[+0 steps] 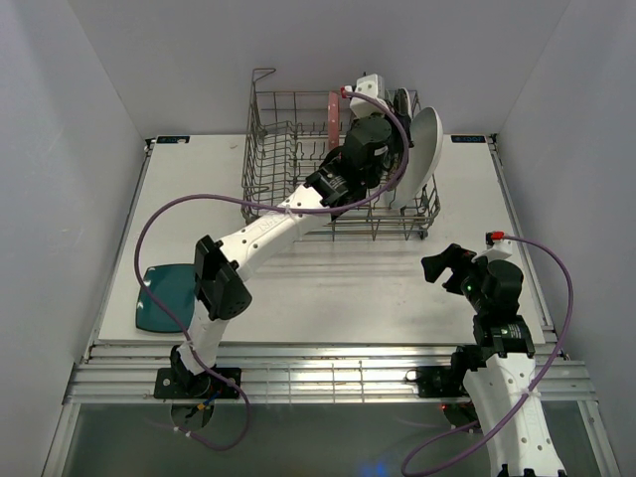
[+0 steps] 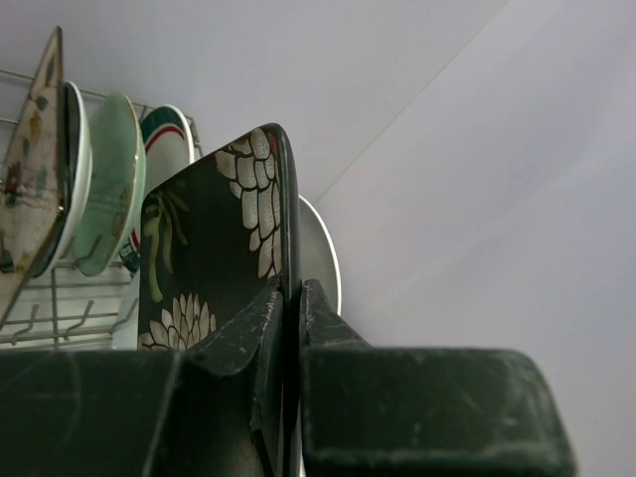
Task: Load the plates into the dish rack
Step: Insert the plate into the dish rack.
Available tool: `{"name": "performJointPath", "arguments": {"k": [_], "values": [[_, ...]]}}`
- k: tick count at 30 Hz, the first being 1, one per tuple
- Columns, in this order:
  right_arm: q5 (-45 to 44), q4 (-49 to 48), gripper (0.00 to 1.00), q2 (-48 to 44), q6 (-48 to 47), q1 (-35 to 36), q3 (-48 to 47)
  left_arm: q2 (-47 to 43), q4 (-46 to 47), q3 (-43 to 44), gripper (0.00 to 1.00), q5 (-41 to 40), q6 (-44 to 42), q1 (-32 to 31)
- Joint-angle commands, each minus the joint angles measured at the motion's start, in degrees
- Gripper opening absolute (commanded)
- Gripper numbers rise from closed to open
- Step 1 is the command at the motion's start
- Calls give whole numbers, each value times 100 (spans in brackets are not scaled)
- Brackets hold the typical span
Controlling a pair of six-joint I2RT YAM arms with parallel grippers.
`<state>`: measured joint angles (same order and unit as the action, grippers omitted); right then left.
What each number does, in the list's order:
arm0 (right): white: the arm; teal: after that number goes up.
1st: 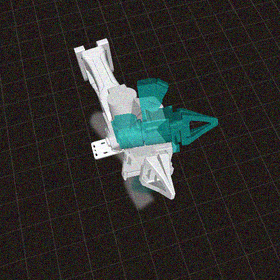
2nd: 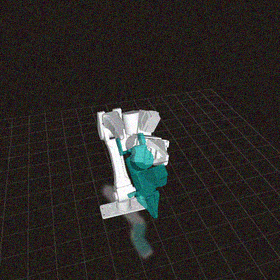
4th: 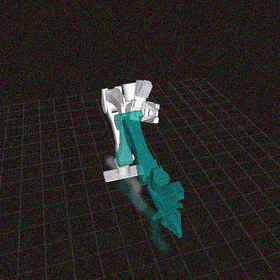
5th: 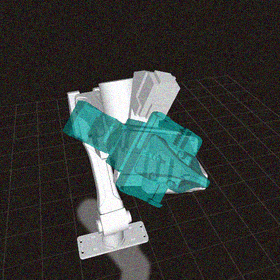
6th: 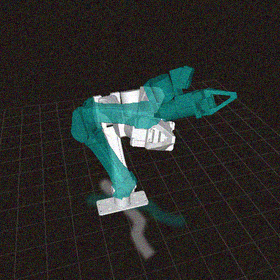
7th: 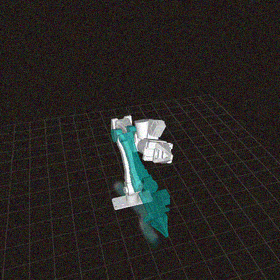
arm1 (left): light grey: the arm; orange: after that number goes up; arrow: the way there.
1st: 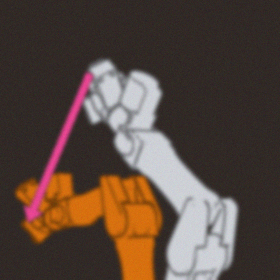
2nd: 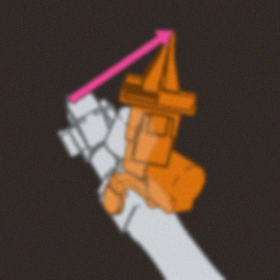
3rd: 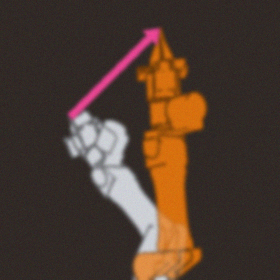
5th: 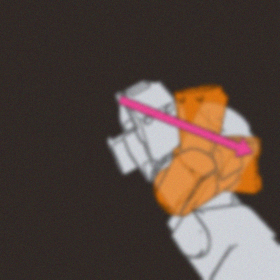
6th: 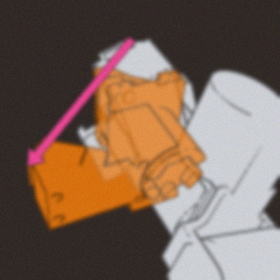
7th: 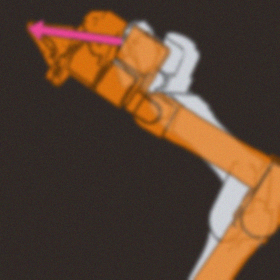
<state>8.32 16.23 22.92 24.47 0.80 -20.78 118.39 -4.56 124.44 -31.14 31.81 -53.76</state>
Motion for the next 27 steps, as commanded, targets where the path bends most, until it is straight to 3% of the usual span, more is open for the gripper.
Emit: {"name": "performJointPath", "arguments": {"k": [1, 13, 27], "values": [[3, -138, 97, -42, 23, -18, 21, -185, 605, 537, 0, 310, 326, -3], [21, -173, 97, -42, 23, -9, 56, 167, 237, 756, 0, 591, 220, 128], [12, -252, 97, -7, 23, -9, 135, 562, 192, 915, 0, 1092, 642, 717]]}}
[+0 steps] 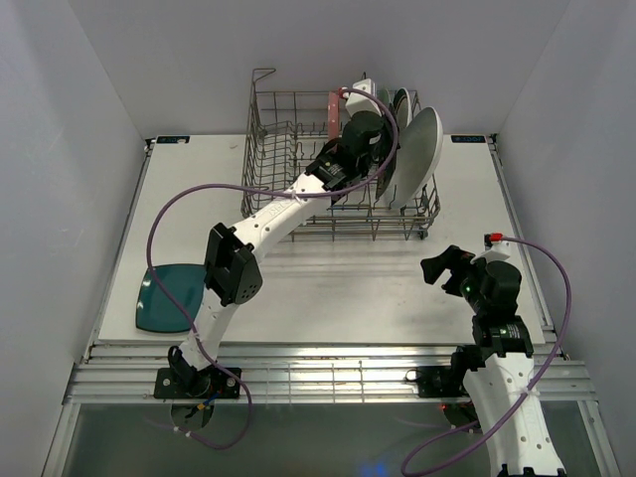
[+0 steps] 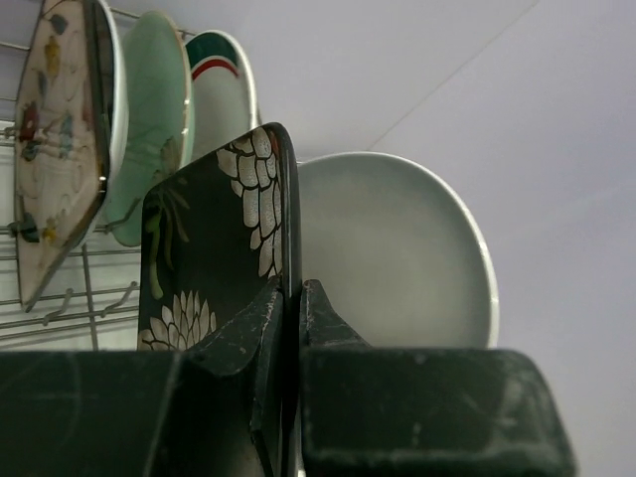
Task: Load the plates into the dish rack
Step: Insert the plate into the dish rack.
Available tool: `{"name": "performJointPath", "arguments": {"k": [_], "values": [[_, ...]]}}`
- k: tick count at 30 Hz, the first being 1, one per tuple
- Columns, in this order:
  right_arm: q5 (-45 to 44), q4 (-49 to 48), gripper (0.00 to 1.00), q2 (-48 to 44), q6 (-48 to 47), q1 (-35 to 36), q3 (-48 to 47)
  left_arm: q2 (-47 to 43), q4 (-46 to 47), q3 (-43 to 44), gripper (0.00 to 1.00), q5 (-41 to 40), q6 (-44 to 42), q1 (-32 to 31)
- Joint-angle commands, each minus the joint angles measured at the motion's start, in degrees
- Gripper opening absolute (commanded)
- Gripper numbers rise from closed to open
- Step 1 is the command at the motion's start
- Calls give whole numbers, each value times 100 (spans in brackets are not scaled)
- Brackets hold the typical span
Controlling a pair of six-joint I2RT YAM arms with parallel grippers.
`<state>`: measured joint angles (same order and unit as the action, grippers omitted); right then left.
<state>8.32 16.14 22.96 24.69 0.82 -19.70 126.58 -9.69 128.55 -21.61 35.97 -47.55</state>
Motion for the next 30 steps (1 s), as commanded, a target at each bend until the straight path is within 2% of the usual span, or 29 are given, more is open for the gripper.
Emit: {"name": "performJointPath", "arguments": {"k": [1, 19, 30], "values": [[3, -252, 97, 6, -8, -12, 28, -196, 714, 530, 0, 122, 244, 132], [30, -296, 97, 16, -17, -12, 72, -116, 487, 531, 0, -142, 587, 325], [38, -287, 97, -2, -8, -12, 81, -169, 117, 416, 0, 112, 850, 501]]}}
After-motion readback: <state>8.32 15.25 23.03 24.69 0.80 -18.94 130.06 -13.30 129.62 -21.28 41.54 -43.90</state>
